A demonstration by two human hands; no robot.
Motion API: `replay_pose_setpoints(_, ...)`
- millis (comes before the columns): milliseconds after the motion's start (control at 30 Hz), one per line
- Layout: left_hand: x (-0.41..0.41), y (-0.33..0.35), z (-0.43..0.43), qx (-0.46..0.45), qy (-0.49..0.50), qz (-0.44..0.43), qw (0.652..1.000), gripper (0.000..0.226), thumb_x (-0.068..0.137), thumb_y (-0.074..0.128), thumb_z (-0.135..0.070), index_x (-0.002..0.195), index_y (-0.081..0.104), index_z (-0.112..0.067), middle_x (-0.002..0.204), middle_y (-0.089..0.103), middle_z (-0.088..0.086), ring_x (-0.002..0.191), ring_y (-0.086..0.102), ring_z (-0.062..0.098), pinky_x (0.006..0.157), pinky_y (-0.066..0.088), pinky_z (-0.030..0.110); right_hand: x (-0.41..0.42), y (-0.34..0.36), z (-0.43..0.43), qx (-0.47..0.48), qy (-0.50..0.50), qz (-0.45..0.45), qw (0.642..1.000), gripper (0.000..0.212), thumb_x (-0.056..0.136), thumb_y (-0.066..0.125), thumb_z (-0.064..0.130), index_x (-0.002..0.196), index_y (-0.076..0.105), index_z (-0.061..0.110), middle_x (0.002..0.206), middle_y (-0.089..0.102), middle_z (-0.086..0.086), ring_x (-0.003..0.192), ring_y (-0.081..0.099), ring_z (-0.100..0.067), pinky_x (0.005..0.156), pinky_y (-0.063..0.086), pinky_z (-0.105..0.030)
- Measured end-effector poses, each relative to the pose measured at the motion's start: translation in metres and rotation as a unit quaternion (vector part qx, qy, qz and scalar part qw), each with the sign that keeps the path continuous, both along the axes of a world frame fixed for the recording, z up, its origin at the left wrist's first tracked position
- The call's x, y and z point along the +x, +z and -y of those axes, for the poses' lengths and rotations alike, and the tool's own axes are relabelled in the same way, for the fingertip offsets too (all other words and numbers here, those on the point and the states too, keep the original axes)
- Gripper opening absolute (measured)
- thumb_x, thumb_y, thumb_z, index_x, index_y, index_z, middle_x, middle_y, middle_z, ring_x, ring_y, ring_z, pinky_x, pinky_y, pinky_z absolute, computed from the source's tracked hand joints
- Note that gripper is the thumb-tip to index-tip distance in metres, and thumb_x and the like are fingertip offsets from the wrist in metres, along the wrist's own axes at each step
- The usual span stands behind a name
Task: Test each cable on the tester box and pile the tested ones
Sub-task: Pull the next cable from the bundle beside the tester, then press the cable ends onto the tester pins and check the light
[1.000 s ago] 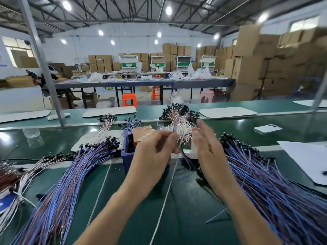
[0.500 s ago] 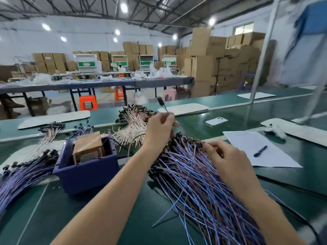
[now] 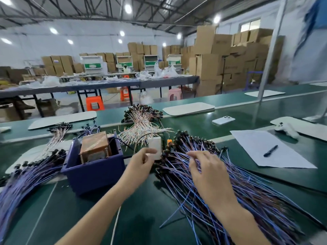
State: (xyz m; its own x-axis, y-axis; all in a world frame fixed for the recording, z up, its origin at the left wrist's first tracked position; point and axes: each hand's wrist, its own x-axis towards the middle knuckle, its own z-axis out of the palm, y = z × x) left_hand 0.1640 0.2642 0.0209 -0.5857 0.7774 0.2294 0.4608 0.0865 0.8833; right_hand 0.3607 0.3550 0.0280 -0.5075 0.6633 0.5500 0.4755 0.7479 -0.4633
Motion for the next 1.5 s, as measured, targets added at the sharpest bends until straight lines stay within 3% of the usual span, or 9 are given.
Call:
replay_pose_setpoints(133, -0.03, -0.034, 0.068, -0.02, 0.045, -0.012, 0.999, 0.035, 0.106, 0.045, -0.013, 0.098, 0.065, -0.041, 0.055, 0.048, -0.006, 0.053, 0.043, 0.018, 0.052, 0.037, 0.032, -0.062, -0.02, 0.046, -0.01, 0.137, -0.008, 0.99, 0.022, 0.102, 0.051, 0.028, 0.119, 0.065, 0.032, 0.108, 0.066, 0.014, 0.1, 0.058, -0.009, 0.092, 0.046, -0.029)
replay_pose_setpoints(333, -0.081, -0.044, 0.178, -0.078, 0.102, -0.072, 0.989, 0.045, 0.104, 0.041, -0.006, 0.096, 0.066, -0.042, 0.064, 0.062, -0.023, 0.045, 0.041, 0.0, 0.046, 0.033, 0.016, -0.154, -0.055, 0.105, -0.117, 0.271, 0.134, 0.946, 0.029, 0.104, 0.039, 0.037, 0.124, 0.059, 0.038, 0.125, 0.064, 0.017, 0.111, 0.06, -0.012, 0.094, 0.048, -0.035)
replay_pose_setpoints(500, -0.131, -0.037, 0.247, -0.073, 0.204, -0.054, 0.975, 0.035, 0.103, 0.043, -0.005, 0.099, 0.069, -0.029, 0.055, 0.048, -0.005, 0.048, 0.034, 0.016, 0.046, 0.027, 0.027, -0.198, -0.074, 0.124, -0.093, 0.253, 0.209, 0.94, 0.03, 0.104, 0.038, 0.035, 0.123, 0.06, 0.039, 0.125, 0.064, 0.012, 0.109, 0.063, -0.016, 0.084, 0.047, -0.032)
replay_pose_setpoints(600, -0.161, -0.033, 0.268, -0.07, 0.3, -0.069, 0.949, 0.026, 0.101, 0.048, -0.006, 0.099, 0.067, -0.023, 0.051, 0.054, -0.015, 0.042, 0.037, 0.004, 0.042, 0.031, 0.019, -0.204, -0.085, 0.126, -0.068, 0.213, 0.196, 0.955, 0.025, 0.102, 0.038, 0.039, 0.116, 0.058, 0.042, 0.117, 0.066, 0.015, 0.098, 0.066, -0.013, 0.074, 0.044, -0.032)
replay_pose_setpoints(767, -0.21, -0.032, 0.287, -0.21, 0.441, -0.123, 0.864, 0.026, 0.103, 0.048, -0.02, 0.118, 0.064, -0.007, 0.106, 0.066, 0.015, 0.097, 0.06, 0.032, 0.084, 0.048, 0.039, -0.205, -0.089, 0.12, -0.114, 0.208, 0.161, 0.958, 0.018, 0.1, 0.045, 0.035, 0.11, 0.06, 0.04, 0.103, 0.071, 0.013, 0.092, 0.066, -0.014, 0.072, 0.046, -0.032)
replay_pose_setpoints(833, -0.226, -0.036, 0.291, -0.269, 0.448, -0.111, 0.845, 0.028, 0.104, 0.046, -0.023, 0.113, 0.065, -0.005, 0.117, 0.064, 0.024, 0.11, 0.058, 0.04, 0.095, 0.047, 0.043, -0.205, -0.089, 0.119, -0.123, 0.207, 0.151, 0.959, 0.017, 0.1, 0.046, 0.034, 0.109, 0.06, 0.039, 0.098, 0.071, 0.012, 0.09, 0.066, -0.015, 0.072, 0.047, -0.033)
replay_pose_setpoints(933, -0.238, -0.04, 0.288, -0.269, 0.419, -0.062, 0.865, 0.032, 0.104, 0.047, -0.022, 0.085, 0.064, -0.004, 0.096, 0.067, 0.024, 0.101, 0.063, 0.042, 0.082, 0.045, 0.04, -0.205, -0.09, 0.119, -0.136, 0.21, 0.131, 0.959, 0.016, 0.1, 0.047, 0.034, 0.107, 0.061, 0.039, 0.095, 0.071, 0.012, 0.088, 0.066, -0.015, 0.073, 0.049, -0.033)
replay_pose_setpoints(1133, -0.254, -0.042, 0.279, -0.287, 0.431, -0.083, 0.851, 0.035, 0.102, 0.053, -0.031, 0.133, 0.061, -0.017, 0.13, 0.064, 0.014, 0.121, 0.057, 0.035, 0.101, 0.046, 0.041, -0.203, -0.095, 0.115, -0.151, 0.208, 0.105, 0.961, 0.015, 0.1, 0.048, 0.033, 0.105, 0.061, 0.039, 0.07, 0.058, 0.018, 0.063, 0.053, -0.003, 0.059, 0.04, -0.027)
replay_pose_setpoints(1500, -0.269, -0.053, 0.259, -0.319, 0.348, -0.187, 0.861, 0.056, 0.095, 0.037, 0.001, 0.146, 0.052, -0.017, 0.154, 0.044, 0.011, 0.139, 0.041, 0.033, 0.115, 0.034, 0.045, -0.211, -0.1, 0.112, -0.141, 0.192, 0.095, 0.967, 0.013, 0.1, 0.048, 0.032, 0.104, 0.059, 0.039, 0.061, 0.055, 0.015, 0.057, 0.052, -0.002, 0.048, 0.03, -0.016)
